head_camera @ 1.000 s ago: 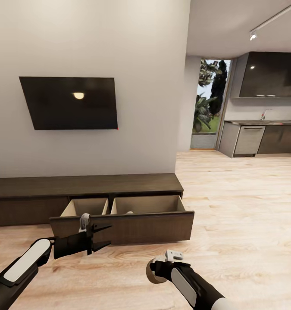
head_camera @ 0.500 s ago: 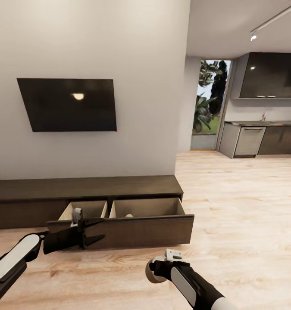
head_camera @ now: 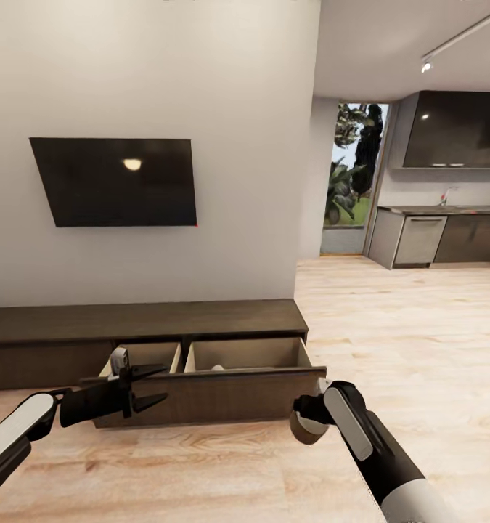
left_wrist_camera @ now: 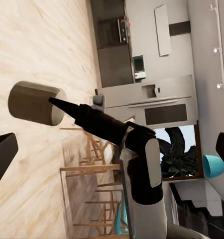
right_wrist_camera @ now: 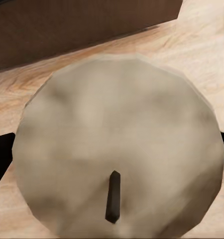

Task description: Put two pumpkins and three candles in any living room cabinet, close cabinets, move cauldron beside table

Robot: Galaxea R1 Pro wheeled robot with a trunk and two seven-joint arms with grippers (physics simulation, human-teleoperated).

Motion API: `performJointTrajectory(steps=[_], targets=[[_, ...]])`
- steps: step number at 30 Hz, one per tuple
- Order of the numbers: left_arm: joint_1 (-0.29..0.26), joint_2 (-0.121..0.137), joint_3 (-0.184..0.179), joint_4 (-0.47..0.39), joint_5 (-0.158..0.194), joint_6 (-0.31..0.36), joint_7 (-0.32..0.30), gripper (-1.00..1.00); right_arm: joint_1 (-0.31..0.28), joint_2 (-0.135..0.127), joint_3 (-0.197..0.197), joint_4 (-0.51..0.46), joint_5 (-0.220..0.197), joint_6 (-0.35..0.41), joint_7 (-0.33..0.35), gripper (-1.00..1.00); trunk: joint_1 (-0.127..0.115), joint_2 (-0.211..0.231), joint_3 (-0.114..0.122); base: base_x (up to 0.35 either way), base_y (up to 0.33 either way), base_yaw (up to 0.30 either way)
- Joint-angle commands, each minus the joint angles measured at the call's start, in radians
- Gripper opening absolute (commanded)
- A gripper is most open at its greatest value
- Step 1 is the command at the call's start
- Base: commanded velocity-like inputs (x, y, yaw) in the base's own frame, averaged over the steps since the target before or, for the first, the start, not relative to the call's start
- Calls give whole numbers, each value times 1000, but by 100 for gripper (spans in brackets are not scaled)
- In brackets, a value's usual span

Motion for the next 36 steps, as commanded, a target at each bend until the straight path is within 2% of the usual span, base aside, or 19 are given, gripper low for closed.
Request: performJointTrajectory(steps=[1,4,11,18,25,33,36], targets=[[-1,2,-3,1,-6,0,-10,100,-2,-1,-8,-19,-18,11,-26,-100,-4,7,2,0,0,0],[-1,3,-4,0,-6,-1,-10,100,-4,-1,-23,-40,-16,25,-48,-100,-15,28,11,0,0,0],[0,3,-8,-46,-6,0,-10,100,-19,0,-25,-26,-9,18,-58,-100,-42,77,33,0,0,0],[44,-4,-8,-155,-8,-4,-5,100,-22,0,-24,-14,-6,15,-60,-100,-69,126,55,0,0,0],[51,-6,-8,-186,-10,-5,-5,100,-22,0,-23,-10,-7,14,-56,-100,-69,126,55,40,0,0],[52,-6,-8,-192,-10,-5,-5,100,-22,4,-21,-11,-9,15,-55,-100,-69,126,55,291,0,0],[52,-7,-8,-192,-10,-5,-5,100,-22,28,-21,-7,-9,16,-55,-100,-69,126,55,322,0,0]])
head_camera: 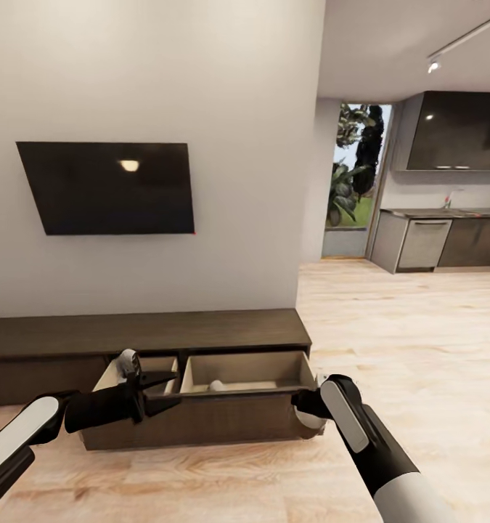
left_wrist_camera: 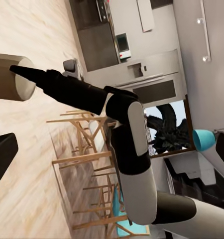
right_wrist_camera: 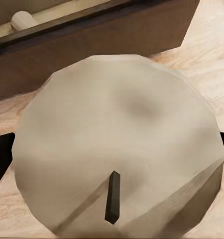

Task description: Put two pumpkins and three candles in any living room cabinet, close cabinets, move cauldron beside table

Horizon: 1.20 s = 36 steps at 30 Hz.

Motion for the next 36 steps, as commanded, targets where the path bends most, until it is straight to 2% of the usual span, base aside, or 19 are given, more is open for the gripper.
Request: performJointTrajectory(steps=[1,6,15,20,23,33,36], targets=[[-1,1,-2,1,-5,0,-9,100,-2,6,1,2,-1,4,-11,-100,1,-1,-1,324,0,0],[-1,0,-2,1,-5,0,-9,100,-10,15,0,10,-10,6,-9,-100,1,-1,-1,324,0,0],[-1,-1,-2,1,-5,0,-9,100,-26,16,-8,31,-24,15,-4,-100,1,-1,-1,325,0,0],[-1,-2,-2,2,-5,0,-9,100,-34,16,-8,48,-103,14,-5,-100,1,-1,-1,324,0,0],[-1,-2,-2,2,-5,0,-9,100,-41,16,-8,63,-123,13,-5,-100,1,-1,-1,324,0,0],[-1,-2,-3,3,-5,0,-9,100,-44,18,-3,68,-129,10,-6,-100,1,-1,-1,325,0,0],[-1,-2,-5,3,-5,0,-9,100,-44,32,0,69,-123,5,-8,-100,1,-1,-1,324,21,0]])
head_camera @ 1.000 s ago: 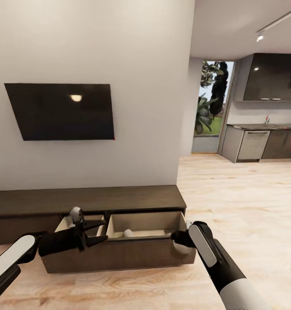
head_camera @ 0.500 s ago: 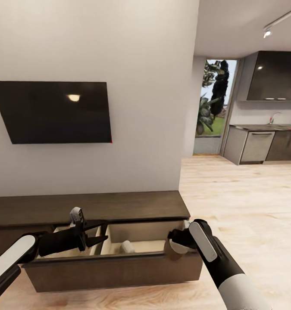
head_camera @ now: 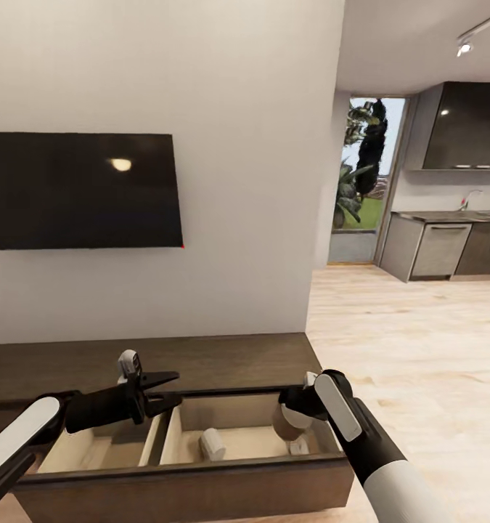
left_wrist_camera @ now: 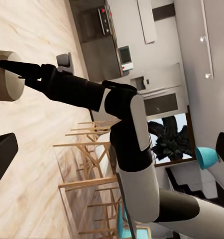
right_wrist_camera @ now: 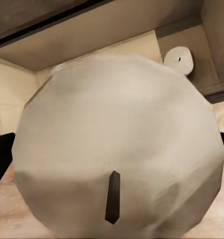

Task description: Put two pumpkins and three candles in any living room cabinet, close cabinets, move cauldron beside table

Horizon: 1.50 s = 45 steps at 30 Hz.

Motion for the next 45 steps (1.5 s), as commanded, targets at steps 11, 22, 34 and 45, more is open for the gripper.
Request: performJointTrajectory(steps=[11,22,34,45], targets=[[-1,1,-5,-1,-5,0,-10,100,-1,19,5,12,1,-5,-9,-100,1,-1,-1,199,49,0],[-1,1,-5,1,-5,0,-11,100,-1,20,169,41,0,-104,-7,-100,1,-1,-1,4,1,0],[-1,0,-5,1,-5,0,-10,100,-1,19,174,27,-3,-107,-9,-100,1,-1,-1,0,0,33],[-1,0,-5,2,-5,0,-10,100,-1,20,173,27,-4,-108,3,-100,1,-1,-1,0,0,59]])
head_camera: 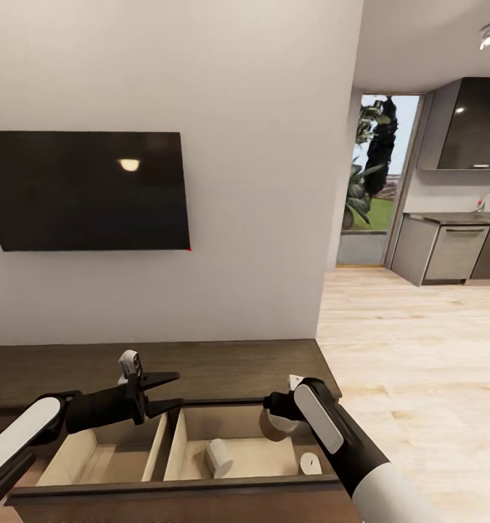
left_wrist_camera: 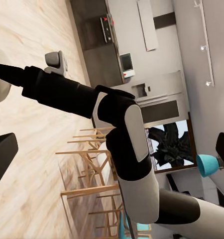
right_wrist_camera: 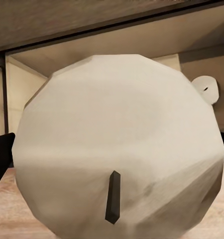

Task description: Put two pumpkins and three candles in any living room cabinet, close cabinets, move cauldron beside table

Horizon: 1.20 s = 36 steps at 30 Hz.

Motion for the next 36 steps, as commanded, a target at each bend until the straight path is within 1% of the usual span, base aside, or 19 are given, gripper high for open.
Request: performJointTrajectory(steps=[1,8,22,29,36], targets=[[-1,1,-2,1,-5,0,-9,100,-1,0,1,-1,-10,0,-10,-100,0,-1,-1,0,0,0],[-1,0,-2,1,-5,-1,-8,100,-1,0,2,-1,-10,0,-10,-100,0,-1,-1,22,0,0],[-1,0,-2,5,-7,-3,-8,100,-1,0,3,-1,-11,1,-10,-100,0,-1,-1,211,-17,0],[-1,0,-2,5,-6,-3,-8,100,-1,0,3,-2,-11,1,-9,-100,0,-1,-1,102,0,0],[-1,0,-2,5,-5,-3,-8,100,-1,0,3,-2,-12,2,-8,-100,0,-1,-1,244,0,0]])
